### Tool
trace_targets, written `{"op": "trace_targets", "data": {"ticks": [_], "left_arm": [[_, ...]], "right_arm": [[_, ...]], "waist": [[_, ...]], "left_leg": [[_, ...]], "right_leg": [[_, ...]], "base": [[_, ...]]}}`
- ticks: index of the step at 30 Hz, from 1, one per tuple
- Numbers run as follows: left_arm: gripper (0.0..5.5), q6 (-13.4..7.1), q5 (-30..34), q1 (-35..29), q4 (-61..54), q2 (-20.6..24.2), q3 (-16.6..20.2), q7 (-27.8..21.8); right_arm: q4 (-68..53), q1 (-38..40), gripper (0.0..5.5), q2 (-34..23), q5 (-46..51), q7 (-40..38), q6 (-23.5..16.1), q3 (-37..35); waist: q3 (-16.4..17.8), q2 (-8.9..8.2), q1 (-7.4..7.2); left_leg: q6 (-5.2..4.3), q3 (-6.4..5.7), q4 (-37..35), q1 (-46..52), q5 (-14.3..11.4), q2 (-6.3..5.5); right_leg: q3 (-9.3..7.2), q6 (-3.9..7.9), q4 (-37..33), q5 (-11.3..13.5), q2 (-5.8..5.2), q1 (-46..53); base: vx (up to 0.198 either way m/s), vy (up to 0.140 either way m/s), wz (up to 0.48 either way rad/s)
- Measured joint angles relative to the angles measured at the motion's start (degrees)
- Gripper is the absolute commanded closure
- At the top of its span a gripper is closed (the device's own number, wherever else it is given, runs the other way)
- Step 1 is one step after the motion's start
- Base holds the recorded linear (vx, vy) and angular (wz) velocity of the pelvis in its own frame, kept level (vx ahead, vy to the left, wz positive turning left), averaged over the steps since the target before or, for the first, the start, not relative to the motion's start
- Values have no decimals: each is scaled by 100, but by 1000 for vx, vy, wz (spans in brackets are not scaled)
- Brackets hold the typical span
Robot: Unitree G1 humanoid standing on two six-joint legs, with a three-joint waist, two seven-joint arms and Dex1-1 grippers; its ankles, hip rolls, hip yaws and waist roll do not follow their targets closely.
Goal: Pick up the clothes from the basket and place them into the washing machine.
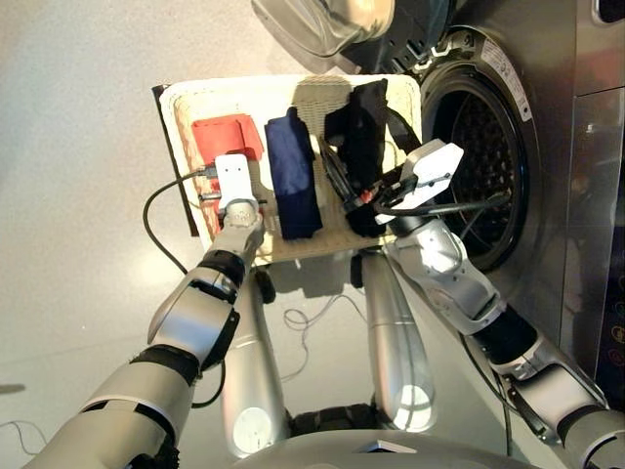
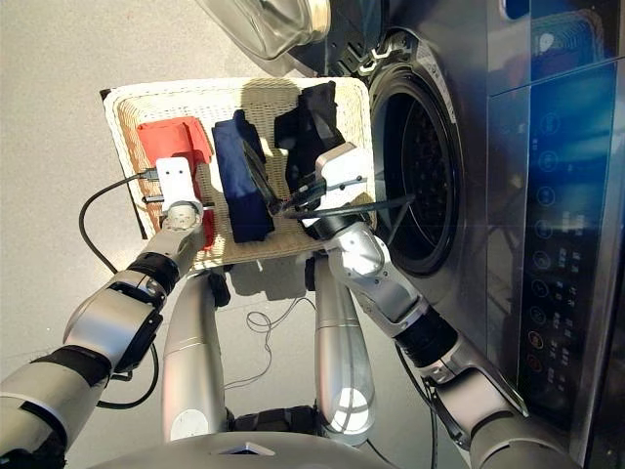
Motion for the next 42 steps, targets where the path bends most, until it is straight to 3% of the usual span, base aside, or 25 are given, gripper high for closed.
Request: {"op": "trace_targets", "data": {"ticks": [9, 11, 16, 21, 24, 32, 42], "left_arm": [[550, -306, 105, 1382, -2272, -46, -159, 217], [550, -335, 499, 1763, -3016, 73, -206, 339], [550, -635, 1795, 2364, -4313, 388, -228, 587], [550, -811, 2425, 2711, -5182, 913, -285, 532], [550, -929, 2853, 2757, -5559, 1175, -387, 413], [550, -1076, 3497, 2660, -6273, 1779, -709, 227], [550, -1179, 3541, 2586, -6516, 1830, -757, 231]], "right_arm": [[277, 205, 0, -2, 50, -54, 0, -232], [298, 248, 0, -3, -92, -144, 0, -373], [294, 339, 0, -9, -97, -194, -11, -627], [255, 346, 0, 5, -21, -183, -143, -675], [241, 299, 0, -28, 198, -114, -154, -643], [-418, -151, 0, -418, 984, 422, -114, -285], [-548, -888, 0, -563, 1386, 701, -55, 390]], "waist": [[1, 4, 63], [3, 7, 89], [3, 14, 230], [6, 31, 282], [8, 66, 364], [9, 92, 367], [11, 97, 384]], "left_leg": [[9, 53, -533, 458, 140, -115], [-1, 57, -675, 586, 183, -125], [-16, 76, -941, 932, 244, -146], [-10, 146, -1246, 1268, 342, -187], [-2, 155, -1480, 1499, 434, -220], [21, 138, -1595, 1651, 482, -267], [54, 141, -1717, 1653, 558, -309]], "right_leg": [[-22, 11, -252, 5, -85, 340], [-41, 12, -336, 10, -87, 450], [-45, 9, -505, 34, -83, 742], [-56, 37, -782, 125, -97, 1048], [-81, 56, -1012, 202, -109, 1284], [-137, 100, -1312, 328, -148, 1550], [-150, 126, -1517, 451, -159, 1603]], "base": [[0, 0, 0], [0, 0, 0], [0, 0, 0], [0, 0, 0], [0, 0, 0], [0, 0, 0], [0, 0, 0]]}}
